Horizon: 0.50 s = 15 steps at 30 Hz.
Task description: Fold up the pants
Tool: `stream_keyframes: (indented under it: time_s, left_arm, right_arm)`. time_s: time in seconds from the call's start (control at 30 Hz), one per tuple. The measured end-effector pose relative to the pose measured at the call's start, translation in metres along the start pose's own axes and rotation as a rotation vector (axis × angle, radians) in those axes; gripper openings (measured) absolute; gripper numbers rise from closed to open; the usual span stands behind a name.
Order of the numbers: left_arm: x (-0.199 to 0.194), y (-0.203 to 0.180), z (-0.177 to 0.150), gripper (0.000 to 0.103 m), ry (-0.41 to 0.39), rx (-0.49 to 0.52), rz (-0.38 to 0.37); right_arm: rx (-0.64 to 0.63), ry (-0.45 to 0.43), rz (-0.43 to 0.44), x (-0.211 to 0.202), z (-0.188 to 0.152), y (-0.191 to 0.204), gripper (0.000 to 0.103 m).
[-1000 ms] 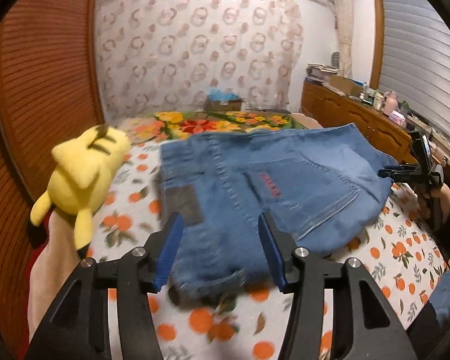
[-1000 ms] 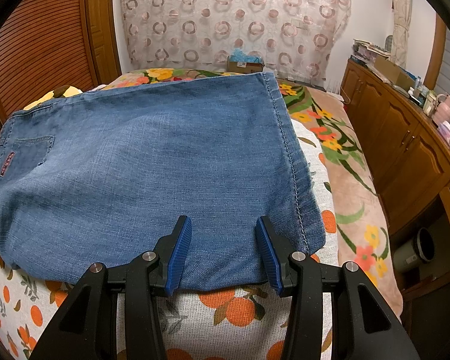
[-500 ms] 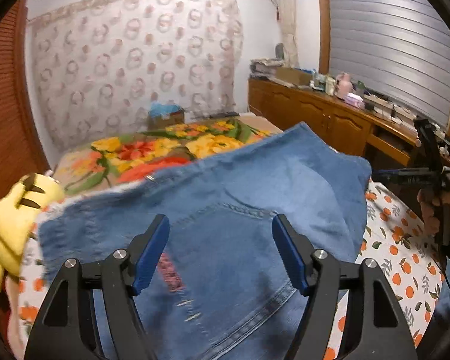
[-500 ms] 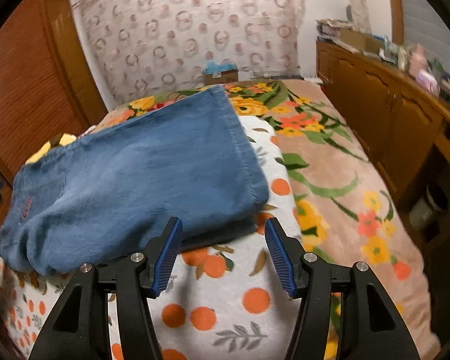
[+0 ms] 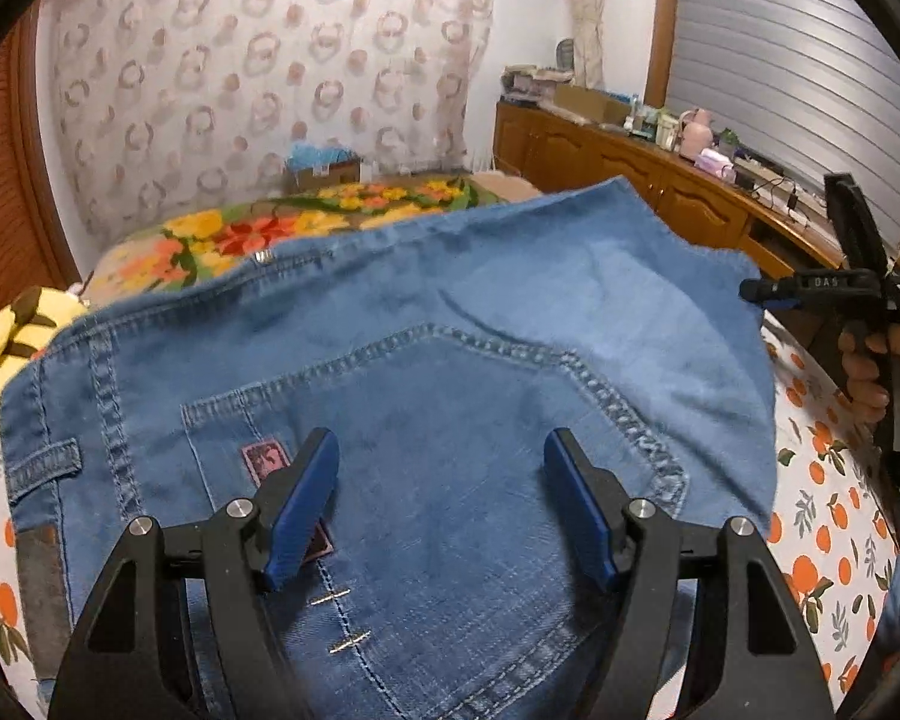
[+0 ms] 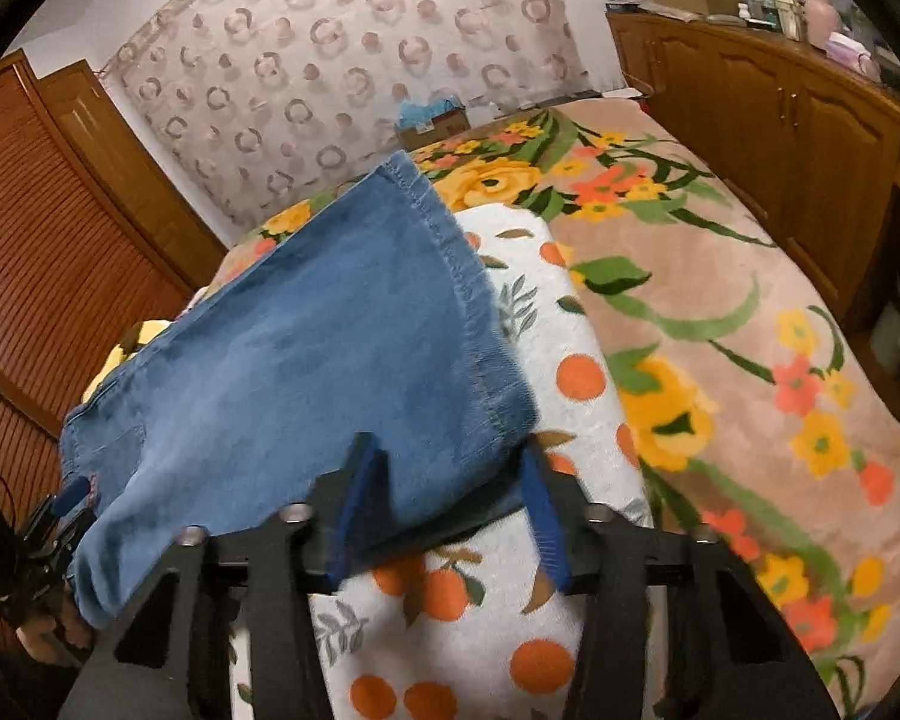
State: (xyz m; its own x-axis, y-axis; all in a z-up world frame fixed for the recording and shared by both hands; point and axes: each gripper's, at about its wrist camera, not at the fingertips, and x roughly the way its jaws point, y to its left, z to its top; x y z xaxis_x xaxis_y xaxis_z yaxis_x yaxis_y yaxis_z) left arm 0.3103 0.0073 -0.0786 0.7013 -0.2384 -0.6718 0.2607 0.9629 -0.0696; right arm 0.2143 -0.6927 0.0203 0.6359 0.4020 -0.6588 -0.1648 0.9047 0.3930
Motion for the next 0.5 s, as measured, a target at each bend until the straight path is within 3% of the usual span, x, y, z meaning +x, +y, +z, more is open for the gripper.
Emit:
stream_keyframes:
  time_s: [0.1,0.23,0.4,0.5]
  left_arm:
    - [0.006,-0.001,0.0,0.072,0.026,-0.004,-0.002]
    - [0.006,-0.004,0.0,0.072,0.033,-0.001,-0.003]
    - [0.003,-0.002,-0.001,0.072,0.022,-0.006,0.002]
    - [-0.008,-0.005,-0.002,0.072,-0.026,0.003,0.022]
  right_arm:
    - [-0.001,-0.046,-0.016,-0.008,0.007,-0.003,0.005]
    - [-0.005,-0.124,-0.024,-0.027,0.015,-0.003,0.004]
    - [-0.041,-0.095,-0.053,-0.021,0.016,0.008,0.004]
    - [-0.038,-0.108,-0.043,-0.024,0.02,0.013,0.004]
